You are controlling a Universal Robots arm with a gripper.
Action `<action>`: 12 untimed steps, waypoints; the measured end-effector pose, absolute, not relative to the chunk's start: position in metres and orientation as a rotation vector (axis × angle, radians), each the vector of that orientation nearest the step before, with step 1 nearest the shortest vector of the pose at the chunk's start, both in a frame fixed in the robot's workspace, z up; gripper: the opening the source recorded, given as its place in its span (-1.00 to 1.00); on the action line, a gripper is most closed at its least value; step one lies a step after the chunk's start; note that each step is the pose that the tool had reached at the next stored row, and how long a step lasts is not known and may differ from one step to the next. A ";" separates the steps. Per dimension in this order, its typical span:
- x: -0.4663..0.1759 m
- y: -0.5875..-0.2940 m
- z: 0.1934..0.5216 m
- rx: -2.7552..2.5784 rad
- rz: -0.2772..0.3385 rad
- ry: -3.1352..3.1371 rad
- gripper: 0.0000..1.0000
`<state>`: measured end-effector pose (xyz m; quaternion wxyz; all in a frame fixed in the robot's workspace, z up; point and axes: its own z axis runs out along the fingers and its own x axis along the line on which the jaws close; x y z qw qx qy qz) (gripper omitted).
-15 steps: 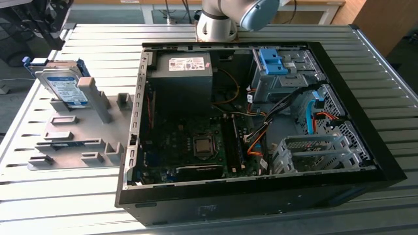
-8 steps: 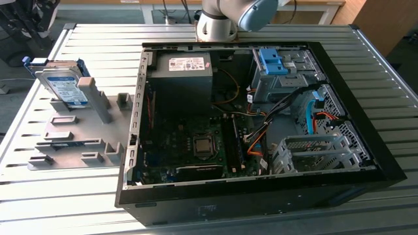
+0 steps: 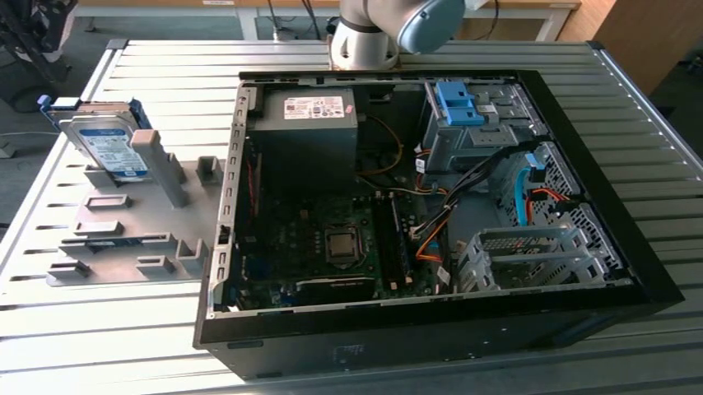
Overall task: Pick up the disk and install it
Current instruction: 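Reach for the disk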
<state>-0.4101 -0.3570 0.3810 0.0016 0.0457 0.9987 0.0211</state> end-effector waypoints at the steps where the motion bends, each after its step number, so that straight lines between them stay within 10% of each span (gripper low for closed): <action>1: -0.413 -0.356 0.381 0.144 0.066 3.134 -0.79; 12: -0.421 -0.355 0.380 0.144 0.066 3.135 -0.79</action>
